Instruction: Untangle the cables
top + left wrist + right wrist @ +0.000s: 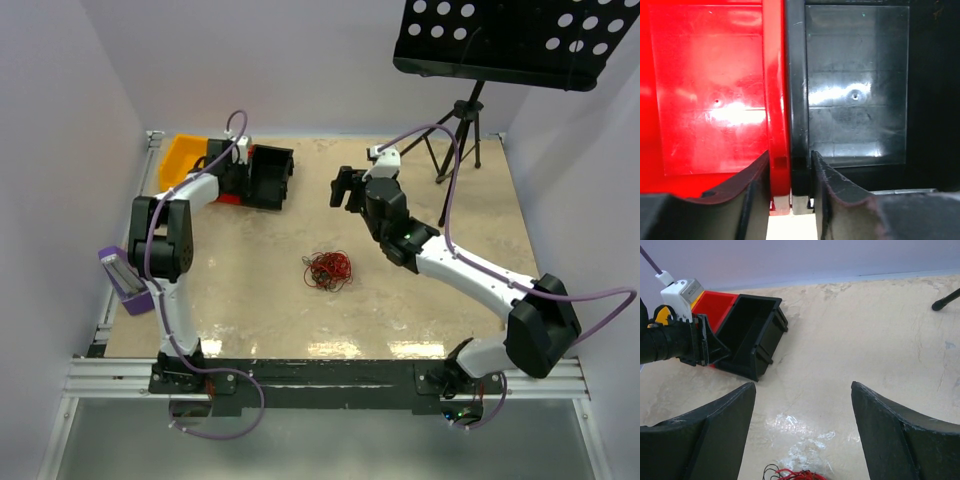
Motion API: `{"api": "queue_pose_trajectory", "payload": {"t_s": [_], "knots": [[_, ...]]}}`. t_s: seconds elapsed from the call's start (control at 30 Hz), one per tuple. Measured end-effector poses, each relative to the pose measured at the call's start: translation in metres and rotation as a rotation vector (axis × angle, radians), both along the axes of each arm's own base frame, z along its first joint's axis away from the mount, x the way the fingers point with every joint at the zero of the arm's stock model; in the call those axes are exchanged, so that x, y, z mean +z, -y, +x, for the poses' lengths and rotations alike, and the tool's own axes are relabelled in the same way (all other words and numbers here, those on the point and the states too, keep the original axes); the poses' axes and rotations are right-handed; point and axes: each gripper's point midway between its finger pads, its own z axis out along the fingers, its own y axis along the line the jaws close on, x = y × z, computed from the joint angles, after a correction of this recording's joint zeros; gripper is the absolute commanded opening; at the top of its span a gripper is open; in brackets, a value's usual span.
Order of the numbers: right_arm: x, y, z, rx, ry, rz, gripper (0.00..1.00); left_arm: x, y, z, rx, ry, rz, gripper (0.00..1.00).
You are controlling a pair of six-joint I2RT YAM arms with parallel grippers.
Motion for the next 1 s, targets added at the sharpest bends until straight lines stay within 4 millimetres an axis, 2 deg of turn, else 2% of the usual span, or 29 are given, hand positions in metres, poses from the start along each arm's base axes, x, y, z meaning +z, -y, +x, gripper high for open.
{"api": "queue_pose_trajectory", "payload": {"t_s": [0.17,0.3,0.33,0.43,0.6,0.73,0.8,0.9,1.0], "knots": [[-0.003,0.002,0.001,-0.019,-0.005,0.001,0.79,-0.002,0.013,-0.01,0.007,0.042,0.015,0.35],[-0.013,0.005,0.003,-0.042,-0.02,-0.011,0.77,-0.003,0.042,-0.04,-0.023,0.032,0.013,0.35],[-0.017,0.005,0.004,-0.047,-0.026,-0.015,0.77,-0.003,0.051,-0.047,-0.038,0.029,0.006,0.38],[-0.034,0.005,0.008,-0.065,-0.055,-0.035,0.77,-0.003,0.079,-0.069,-0.086,0.017,-0.012,0.55],[-0.085,0.003,0.016,-0.092,-0.151,-0.094,0.78,-0.002,0.122,-0.1,-0.159,-0.014,-0.075,0.71],[-0.138,0.005,0.021,-0.116,-0.262,-0.16,0.78,-0.001,0.13,-0.105,-0.163,-0.038,-0.116,0.83],[-0.157,0.006,0.02,-0.119,-0.302,-0.18,0.78,0.004,0.132,-0.103,-0.164,-0.045,-0.133,0.89],[-0.173,0.005,0.02,-0.121,-0.334,-0.19,0.78,0.021,0.141,-0.099,-0.207,-0.047,-0.165,0.95],[-0.172,-0.002,0.025,-0.111,-0.336,-0.174,0.78,0.053,0.15,-0.091,-0.272,-0.026,-0.185,0.99]]}}
